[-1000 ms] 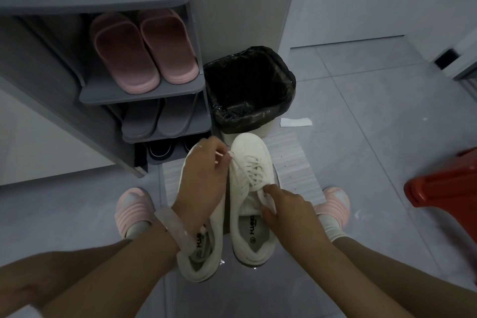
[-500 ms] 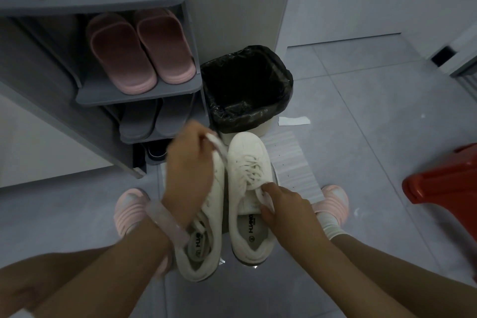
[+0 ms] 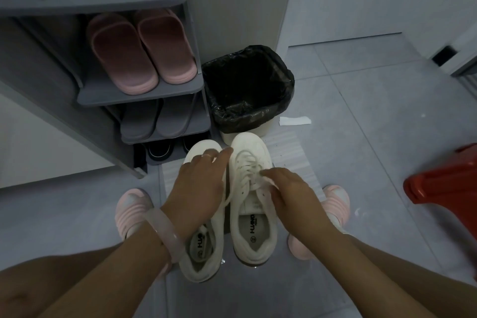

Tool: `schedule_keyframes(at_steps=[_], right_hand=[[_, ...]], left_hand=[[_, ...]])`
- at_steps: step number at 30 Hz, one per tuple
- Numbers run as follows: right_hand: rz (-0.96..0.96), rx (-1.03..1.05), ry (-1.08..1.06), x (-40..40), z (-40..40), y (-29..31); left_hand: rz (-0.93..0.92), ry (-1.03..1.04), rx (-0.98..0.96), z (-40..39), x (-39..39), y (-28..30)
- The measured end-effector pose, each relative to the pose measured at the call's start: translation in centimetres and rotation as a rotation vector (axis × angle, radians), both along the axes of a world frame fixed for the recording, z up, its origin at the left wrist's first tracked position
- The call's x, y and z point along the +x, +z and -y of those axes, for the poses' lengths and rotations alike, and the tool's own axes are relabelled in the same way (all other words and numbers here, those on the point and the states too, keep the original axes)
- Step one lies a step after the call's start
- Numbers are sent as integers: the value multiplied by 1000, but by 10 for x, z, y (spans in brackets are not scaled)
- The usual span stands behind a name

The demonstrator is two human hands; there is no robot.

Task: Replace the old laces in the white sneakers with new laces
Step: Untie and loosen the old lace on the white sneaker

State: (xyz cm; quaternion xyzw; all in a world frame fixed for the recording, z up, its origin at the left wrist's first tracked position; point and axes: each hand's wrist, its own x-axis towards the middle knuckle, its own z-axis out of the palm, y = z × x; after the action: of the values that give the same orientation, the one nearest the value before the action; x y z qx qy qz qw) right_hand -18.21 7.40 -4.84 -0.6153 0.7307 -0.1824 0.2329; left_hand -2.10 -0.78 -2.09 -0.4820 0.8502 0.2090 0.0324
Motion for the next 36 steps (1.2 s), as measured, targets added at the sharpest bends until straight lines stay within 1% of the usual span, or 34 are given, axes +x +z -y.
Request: schedule_keyframes(at_steps=[2, 4, 6, 7, 9, 13, 15, 17, 18, 20, 22, 24, 26, 27, 28, 31, 34, 36], right_hand=[[6, 24, 18, 1, 2, -1], [-16, 61, -28, 1, 5, 0], [-6, 92, -70, 3, 6, 0], [-13, 97, -78, 5, 6, 0], [-55, 111, -73, 9, 8, -2], [-196, 114, 5, 18, 14, -5], [-269, 65, 41, 23, 15, -6], [-343, 82, 54, 23, 18, -5], [-368, 58, 30, 22, 21, -2], [-356, -10, -24, 14, 24, -5], [-378, -76, -18, 12, 24, 1], [-272, -53, -48, 9, 22, -2], [-93, 51, -81, 4, 23, -5], [-26, 52, -96, 3, 22, -7], [-16, 41, -103, 2, 19, -11], [-104, 49, -122, 12, 16, -9], [-286, -48, -30, 13, 17, -9], [-341, -158, -46, 2, 22, -7]], left_hand=[[-97, 3, -88, -4, -3, 2], [-166, 0, 2, -11, -7, 2], [-146, -24, 153, -21, -11, -2], [-126, -34, 185, -25, -13, -6], [-88, -35, 183, -28, -15, -14], [-109, -24, 158, -27, -17, -20], [-110, -30, 166, -26, -17, -18], [-122, -49, 176, -25, -16, -18], [-119, -56, 178, -24, -15, -18], [-100, -67, 178, -24, -13, -19], [-98, -63, 186, -24, -12, -20], [-148, -28, 195, -25, -11, -21], [-208, 24, 202, -26, -10, -23], [-225, 47, 207, -26, -9, -23], [-236, 66, 213, -25, -9, -23], [-235, 78, 227, -25, -10, -23], [-182, 25, 209, -24, -11, -21], [-164, 5, 195, -24, -12, -20]])
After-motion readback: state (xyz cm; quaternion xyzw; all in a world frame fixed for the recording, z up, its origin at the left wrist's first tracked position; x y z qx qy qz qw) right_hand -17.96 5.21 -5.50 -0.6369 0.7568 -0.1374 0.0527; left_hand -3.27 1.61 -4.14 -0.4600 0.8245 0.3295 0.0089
